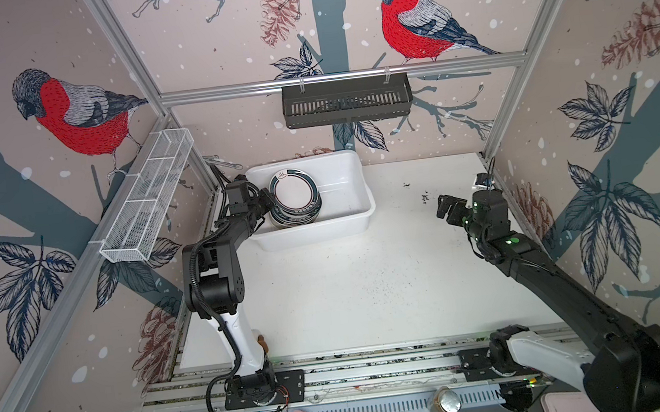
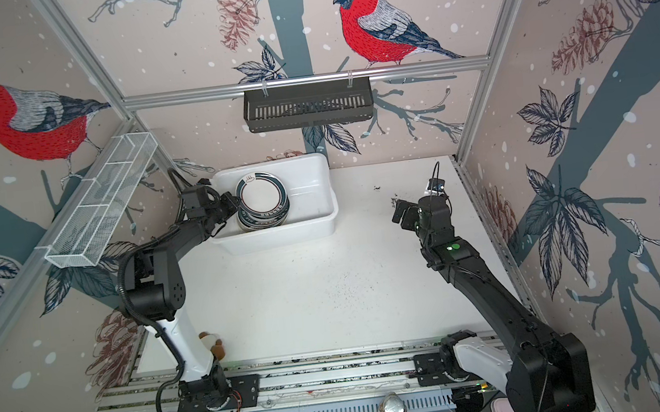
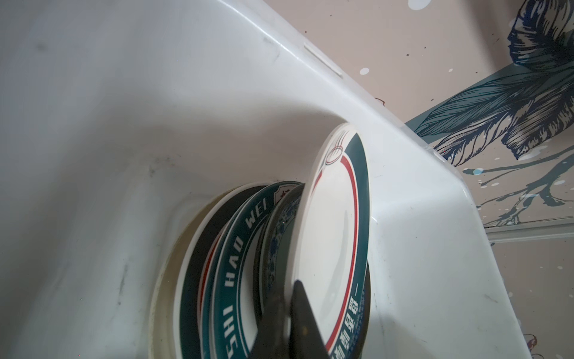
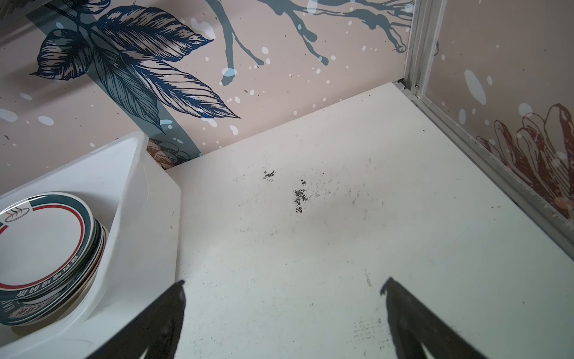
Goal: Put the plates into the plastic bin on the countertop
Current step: 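Lower the white plate into the bin onto the stack with the left gripper, then release the white plate and raise the left gripper from the bin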
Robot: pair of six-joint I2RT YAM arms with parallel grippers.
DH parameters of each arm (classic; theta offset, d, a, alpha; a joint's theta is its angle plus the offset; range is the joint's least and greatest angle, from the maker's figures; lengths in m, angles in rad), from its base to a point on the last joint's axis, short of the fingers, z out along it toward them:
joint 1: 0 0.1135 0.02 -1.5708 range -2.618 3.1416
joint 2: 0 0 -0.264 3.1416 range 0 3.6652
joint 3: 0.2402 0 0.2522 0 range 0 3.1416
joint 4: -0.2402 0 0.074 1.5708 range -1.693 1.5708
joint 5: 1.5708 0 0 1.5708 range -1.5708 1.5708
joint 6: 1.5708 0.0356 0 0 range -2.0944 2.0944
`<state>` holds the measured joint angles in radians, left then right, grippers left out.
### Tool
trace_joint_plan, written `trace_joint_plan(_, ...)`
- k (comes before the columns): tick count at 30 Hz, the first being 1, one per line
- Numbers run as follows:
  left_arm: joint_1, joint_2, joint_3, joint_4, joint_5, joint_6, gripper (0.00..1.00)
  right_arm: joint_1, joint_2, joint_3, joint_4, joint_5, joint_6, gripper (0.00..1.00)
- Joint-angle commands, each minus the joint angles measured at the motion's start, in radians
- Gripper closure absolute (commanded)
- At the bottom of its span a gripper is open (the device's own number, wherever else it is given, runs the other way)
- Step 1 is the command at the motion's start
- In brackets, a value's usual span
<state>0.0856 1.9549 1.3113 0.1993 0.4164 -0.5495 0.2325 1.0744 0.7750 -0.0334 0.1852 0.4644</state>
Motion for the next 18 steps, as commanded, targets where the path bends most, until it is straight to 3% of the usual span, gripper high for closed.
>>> trace_joint_plan(1,0.011,0.012,0.017,-0.006,-0.004,0.007,0.7,-0.004,0.0,0.018,-0.012,0.017,-0.013,0.01)
trace_joint_plan(2,0.011,0.011,0.02,-0.009,-0.005,0.012,0.63,-0.005,-0.002,0.017,-0.013,0.018,-0.014,0.01)
trace_joint_plan(5,0.011,-0.007,0.021,0.004,0.025,0.041,0.59,-0.005,-0.005,0.018,-0.013,0.022,-0.014,0.01)
trace_joint_plan(7,0.011,-0.027,0.013,0.024,0.049,0.064,0.48,-0.008,-0.005,0.021,-0.017,0.021,-0.008,0.01)
trace_joint_plan(8,0.011,-0.038,0.008,0.021,0.043,0.069,0.33,-0.012,-0.005,0.024,-0.018,0.018,-0.004,0.01)
trace_joint_plan(9,0.011,-0.052,0.005,0.015,0.038,0.077,0.04,-0.015,-0.008,0.026,-0.021,0.015,0.001,0.01)
trace_joint_plan(18,0.01,-0.239,-0.125,0.107,0.009,0.086,0.03,-0.057,-0.039,0.02,-0.02,0.005,0.047,0.01)
